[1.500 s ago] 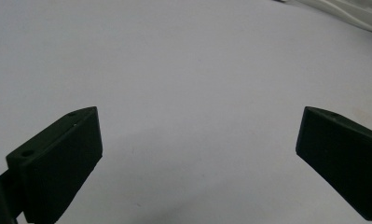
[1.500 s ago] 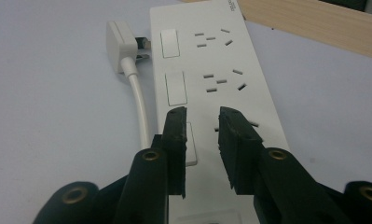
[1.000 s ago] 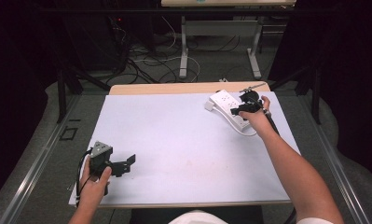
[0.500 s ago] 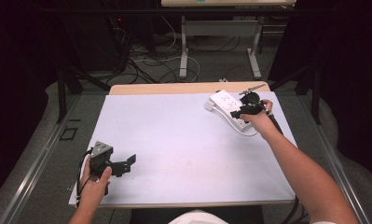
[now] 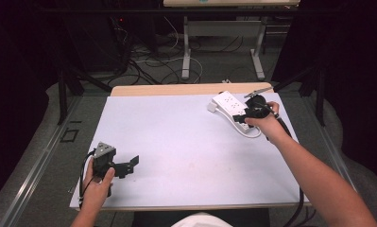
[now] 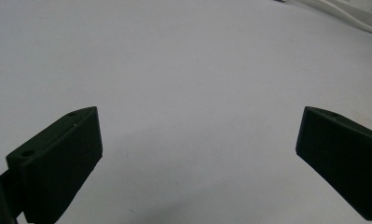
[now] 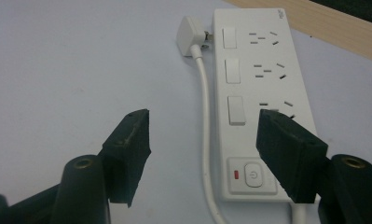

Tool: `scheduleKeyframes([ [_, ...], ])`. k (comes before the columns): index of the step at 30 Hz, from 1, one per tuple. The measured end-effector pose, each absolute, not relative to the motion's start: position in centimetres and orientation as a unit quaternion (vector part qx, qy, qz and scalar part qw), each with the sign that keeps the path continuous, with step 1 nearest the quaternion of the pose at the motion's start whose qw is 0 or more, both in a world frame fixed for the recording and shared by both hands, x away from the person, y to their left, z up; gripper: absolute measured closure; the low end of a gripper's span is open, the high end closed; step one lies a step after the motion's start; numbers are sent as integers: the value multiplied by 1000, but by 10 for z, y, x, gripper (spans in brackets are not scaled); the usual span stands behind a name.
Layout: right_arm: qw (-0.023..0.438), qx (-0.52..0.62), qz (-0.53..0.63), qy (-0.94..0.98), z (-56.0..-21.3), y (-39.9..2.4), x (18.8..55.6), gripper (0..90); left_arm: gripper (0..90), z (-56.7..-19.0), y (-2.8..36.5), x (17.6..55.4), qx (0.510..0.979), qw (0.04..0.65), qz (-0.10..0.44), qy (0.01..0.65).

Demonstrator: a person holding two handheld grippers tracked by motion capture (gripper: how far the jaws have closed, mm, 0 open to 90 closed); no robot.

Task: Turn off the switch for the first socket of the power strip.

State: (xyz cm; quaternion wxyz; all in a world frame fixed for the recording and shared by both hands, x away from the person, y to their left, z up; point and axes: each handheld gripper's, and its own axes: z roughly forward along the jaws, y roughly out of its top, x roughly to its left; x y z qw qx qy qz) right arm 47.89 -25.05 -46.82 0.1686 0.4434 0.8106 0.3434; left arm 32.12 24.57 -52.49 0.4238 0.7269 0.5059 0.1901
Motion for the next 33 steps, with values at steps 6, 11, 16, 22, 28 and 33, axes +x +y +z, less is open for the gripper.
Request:
scheduleKeyframes([
  [6, 163, 447, 354, 805, -464, -250, 470, 280, 1, -526, 246, 320, 727, 423, 189, 507],
  [11, 168, 436, 355, 810, -459, -251, 461, 166, 1, -525, 246, 320, 724, 425, 191, 509],
  [16, 180, 427, 370, 805, -455, -252, 448, 144, 1, -525, 246, 319, 723, 426, 191, 509],
  [22, 178, 408, 376, 813, -453, -250, 429, 24, 2, -524, 247, 318, 723, 426, 191, 508],
  [28, 180, 390, 385, 817, -453, -250, 410, 0, 2, -524, 247, 318, 721, 428, 193, 509],
  [33, 179, 384, 387, 819, -456, -249, 394, 0, 2, -524, 248, 318, 720, 429, 193, 510],
])
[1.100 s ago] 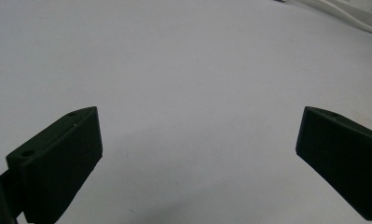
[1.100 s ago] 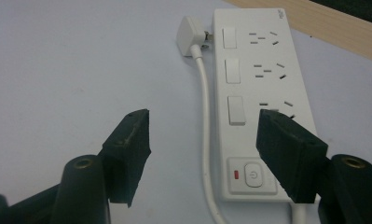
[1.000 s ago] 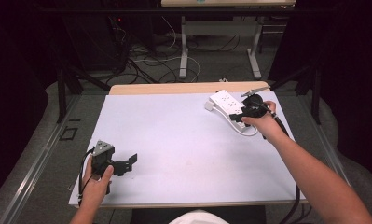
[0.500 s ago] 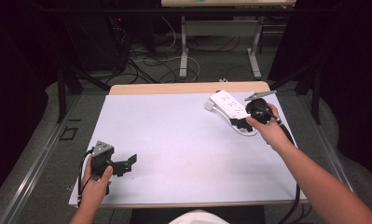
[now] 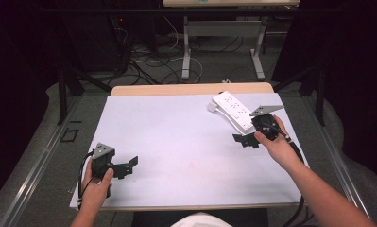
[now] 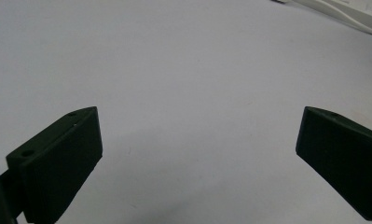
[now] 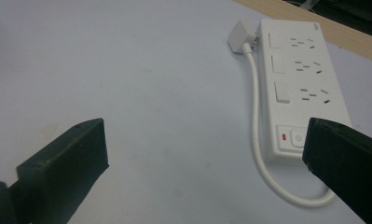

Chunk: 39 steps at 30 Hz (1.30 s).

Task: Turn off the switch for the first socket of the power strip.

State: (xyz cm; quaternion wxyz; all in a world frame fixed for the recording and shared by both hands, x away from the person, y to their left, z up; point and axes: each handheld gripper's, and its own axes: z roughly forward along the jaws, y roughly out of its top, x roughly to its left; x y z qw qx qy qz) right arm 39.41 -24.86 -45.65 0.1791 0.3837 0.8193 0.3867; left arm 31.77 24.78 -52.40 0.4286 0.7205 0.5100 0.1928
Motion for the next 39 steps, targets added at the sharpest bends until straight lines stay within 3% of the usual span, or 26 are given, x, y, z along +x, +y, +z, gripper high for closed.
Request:
scheduleKeyframes([
  [23, 176, 368, 376, 832, -474, -242, 337, 0, 1, -523, 248, 317, 721, 430, 194, 508],
  [39, 172, 399, 385, 814, -504, -253, 326, 0, 2, -523, 248, 316, 721, 430, 193, 508],
])
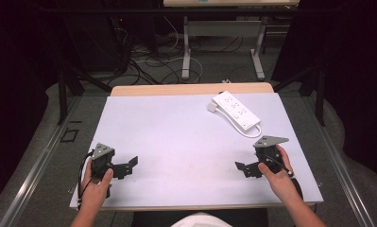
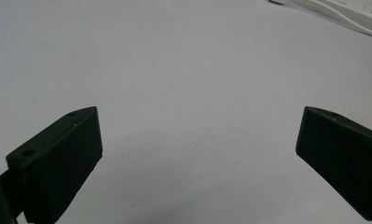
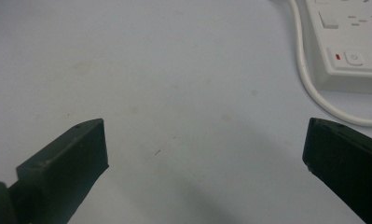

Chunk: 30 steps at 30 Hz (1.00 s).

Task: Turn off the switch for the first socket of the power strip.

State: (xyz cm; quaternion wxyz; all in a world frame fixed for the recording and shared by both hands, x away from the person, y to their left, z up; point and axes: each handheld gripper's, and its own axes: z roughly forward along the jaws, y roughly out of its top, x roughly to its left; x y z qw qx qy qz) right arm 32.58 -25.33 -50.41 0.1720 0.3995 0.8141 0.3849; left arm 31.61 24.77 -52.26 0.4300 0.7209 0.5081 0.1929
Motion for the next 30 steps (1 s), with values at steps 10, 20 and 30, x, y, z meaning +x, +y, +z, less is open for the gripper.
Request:
scheduleKeyframes([
  [10, 177, 430, 399, 790, -520, -269, 329, 0, 1, -523, 247, 316, 722, 430, 193, 507],
  [20, 211, 465, 387, 768, -535, -289, 332, 0, 1, -523, 248, 316, 722, 433, 193, 504],
  [30, 203, 481, 379, 764, -546, -297, 335, 0, 1, -524, 248, 316, 724, 432, 192, 502],
])
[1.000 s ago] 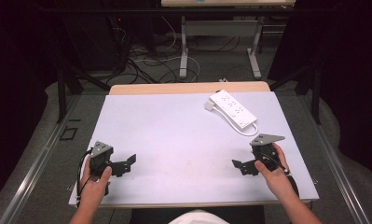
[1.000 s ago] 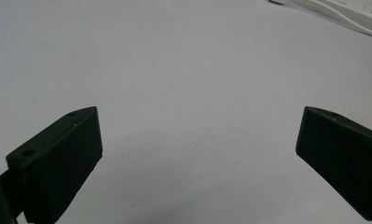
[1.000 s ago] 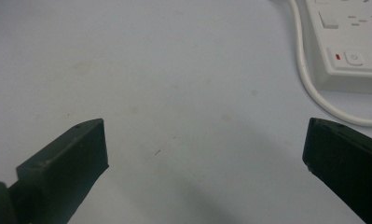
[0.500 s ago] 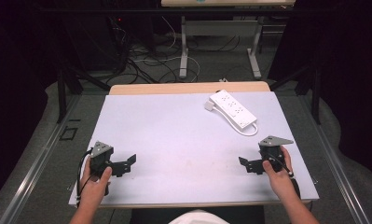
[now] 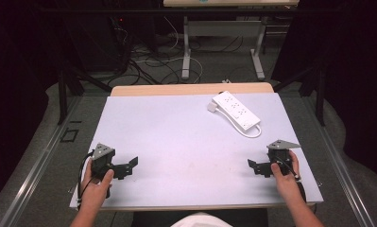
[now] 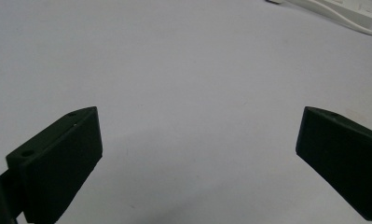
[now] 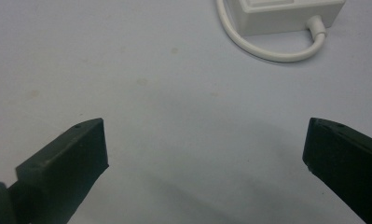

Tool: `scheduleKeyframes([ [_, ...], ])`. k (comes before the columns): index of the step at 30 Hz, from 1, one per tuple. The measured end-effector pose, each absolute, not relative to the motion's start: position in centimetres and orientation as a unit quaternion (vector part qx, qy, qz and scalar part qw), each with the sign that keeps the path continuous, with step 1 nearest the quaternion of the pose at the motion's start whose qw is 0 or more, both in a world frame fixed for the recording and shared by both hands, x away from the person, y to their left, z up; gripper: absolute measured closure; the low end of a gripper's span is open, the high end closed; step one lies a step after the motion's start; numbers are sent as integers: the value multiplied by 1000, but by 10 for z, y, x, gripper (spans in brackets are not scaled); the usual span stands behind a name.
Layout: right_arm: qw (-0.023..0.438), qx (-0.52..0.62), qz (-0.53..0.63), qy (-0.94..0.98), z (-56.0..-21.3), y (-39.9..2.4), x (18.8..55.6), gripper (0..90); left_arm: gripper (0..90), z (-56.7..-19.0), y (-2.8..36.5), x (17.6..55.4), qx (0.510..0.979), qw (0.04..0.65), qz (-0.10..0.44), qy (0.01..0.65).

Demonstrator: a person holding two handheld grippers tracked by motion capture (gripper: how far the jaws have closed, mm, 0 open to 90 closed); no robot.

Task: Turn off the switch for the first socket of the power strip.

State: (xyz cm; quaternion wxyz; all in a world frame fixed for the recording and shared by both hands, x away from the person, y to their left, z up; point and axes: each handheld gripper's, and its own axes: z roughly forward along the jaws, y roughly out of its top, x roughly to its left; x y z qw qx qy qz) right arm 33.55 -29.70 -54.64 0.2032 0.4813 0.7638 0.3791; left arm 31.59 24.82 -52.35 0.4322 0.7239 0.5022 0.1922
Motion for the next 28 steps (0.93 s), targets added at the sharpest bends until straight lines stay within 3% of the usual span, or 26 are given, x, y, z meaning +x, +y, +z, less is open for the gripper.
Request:
scheduleKeyframes([
  [28, 190, 490, 388, 757, -549, -298, 336, 0, 1, -524, 249, 316, 725, 428, 192, 504],
])
